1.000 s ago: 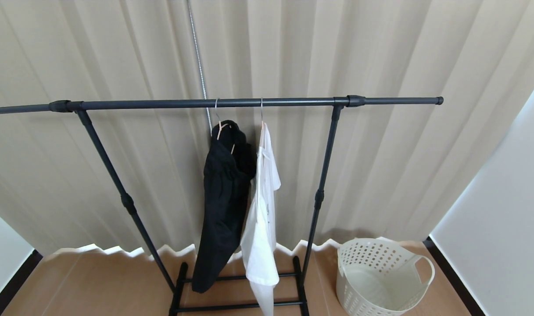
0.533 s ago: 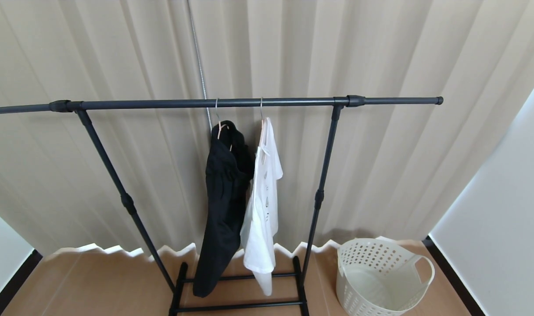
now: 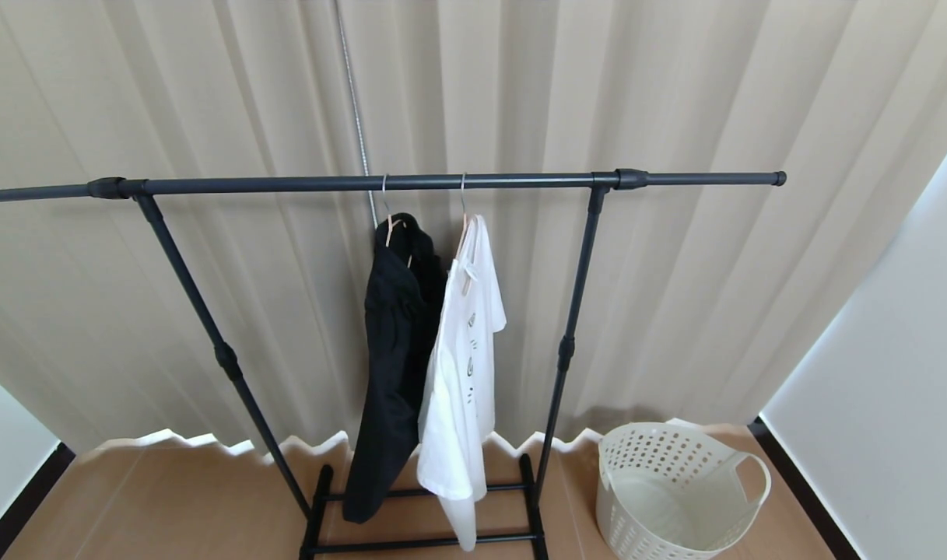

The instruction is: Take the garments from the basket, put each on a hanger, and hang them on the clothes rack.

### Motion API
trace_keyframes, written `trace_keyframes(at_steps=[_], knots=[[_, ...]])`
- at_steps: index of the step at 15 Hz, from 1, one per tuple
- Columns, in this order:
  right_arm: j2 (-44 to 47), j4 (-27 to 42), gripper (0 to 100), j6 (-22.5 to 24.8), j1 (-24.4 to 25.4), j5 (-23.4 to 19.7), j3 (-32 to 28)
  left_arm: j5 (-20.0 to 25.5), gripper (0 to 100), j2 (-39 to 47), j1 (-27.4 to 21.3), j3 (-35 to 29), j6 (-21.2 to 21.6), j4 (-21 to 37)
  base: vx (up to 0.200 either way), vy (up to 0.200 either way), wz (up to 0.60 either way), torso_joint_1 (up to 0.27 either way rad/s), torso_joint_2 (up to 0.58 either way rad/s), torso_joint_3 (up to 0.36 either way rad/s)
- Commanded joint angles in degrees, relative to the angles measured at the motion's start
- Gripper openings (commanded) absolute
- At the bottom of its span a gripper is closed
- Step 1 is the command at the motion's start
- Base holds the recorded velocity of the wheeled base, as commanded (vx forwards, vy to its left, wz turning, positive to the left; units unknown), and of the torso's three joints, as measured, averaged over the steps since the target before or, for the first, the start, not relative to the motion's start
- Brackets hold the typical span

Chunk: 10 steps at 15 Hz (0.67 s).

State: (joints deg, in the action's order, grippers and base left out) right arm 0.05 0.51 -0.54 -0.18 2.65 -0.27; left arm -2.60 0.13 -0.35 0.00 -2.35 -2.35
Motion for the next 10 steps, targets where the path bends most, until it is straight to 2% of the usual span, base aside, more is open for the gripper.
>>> trace_keyframes(at_steps=[1,10], knots=[[0.0,0.0,100,0.1,0.0,0.0,0.0,0.0,100,-0.1,0.0,0.0,0.0,0.0,0.000,0.000,0.00,0.000,0.00,0.000],[0.1,0.1,100,0.3,0.0,0.0,0.0,0.0,100,-0.1,0.0,0.0,0.0,0.0,0.000,0.000,0.00,0.000,0.00,0.000]])
